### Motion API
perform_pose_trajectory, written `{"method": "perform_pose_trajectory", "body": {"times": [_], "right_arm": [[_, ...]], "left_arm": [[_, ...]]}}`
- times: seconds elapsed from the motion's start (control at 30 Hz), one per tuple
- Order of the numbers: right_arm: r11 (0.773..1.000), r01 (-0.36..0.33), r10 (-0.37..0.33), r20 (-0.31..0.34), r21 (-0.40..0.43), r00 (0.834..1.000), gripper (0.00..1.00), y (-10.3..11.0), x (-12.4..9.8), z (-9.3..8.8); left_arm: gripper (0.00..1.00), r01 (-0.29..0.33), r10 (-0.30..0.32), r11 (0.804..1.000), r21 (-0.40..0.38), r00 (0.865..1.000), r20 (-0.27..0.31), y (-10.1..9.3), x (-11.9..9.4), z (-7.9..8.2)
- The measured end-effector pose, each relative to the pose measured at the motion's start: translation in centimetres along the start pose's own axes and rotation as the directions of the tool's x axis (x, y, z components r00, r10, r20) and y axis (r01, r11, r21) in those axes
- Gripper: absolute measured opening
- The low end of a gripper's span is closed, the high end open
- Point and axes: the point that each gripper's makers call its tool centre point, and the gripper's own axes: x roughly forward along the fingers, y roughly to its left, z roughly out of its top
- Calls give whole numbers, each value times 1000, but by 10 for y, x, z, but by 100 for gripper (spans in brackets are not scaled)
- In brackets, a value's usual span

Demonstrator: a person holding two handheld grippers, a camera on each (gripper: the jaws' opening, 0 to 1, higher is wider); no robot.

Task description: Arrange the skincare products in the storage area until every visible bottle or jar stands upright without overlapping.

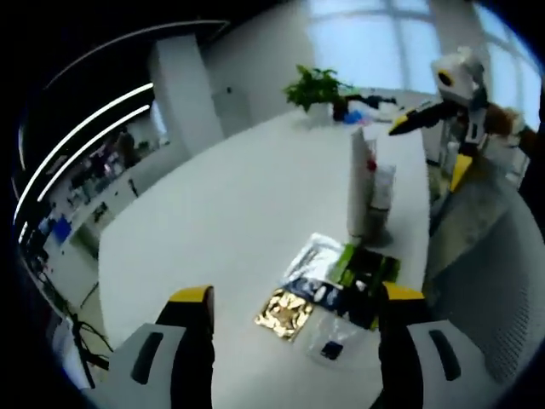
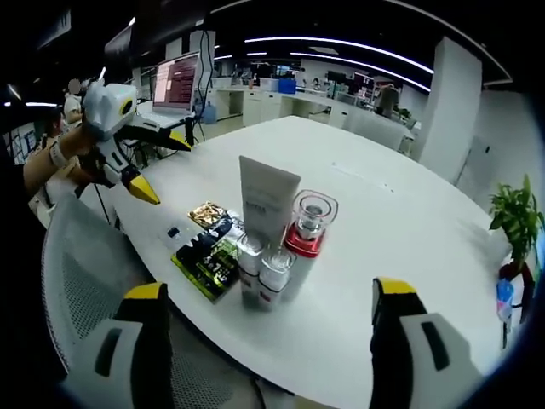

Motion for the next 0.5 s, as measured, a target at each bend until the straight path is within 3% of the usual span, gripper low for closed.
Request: {"method": "perform_pose_trajectory", "body": {"times": [0.1, 0.2, 0.5], "right_arm": [[1000, 0, 0, 4, 3, 1000, 99, 0, -2, 0], [1000, 3, -3, 3, 6, 1000, 99, -2, -2, -1], [1000, 11, -11, 6, 12, 1000, 99, -8, -2, 0]], "left_arm": [[80, -27, 27, 999, -26, 1000, 14, 1, -11, -1], [83, -57, 63, 991, -119, 997, 48, 5, -19, -1], [93, -49, 71, 964, -260, 995, 75, -4, -32, -12]]}}
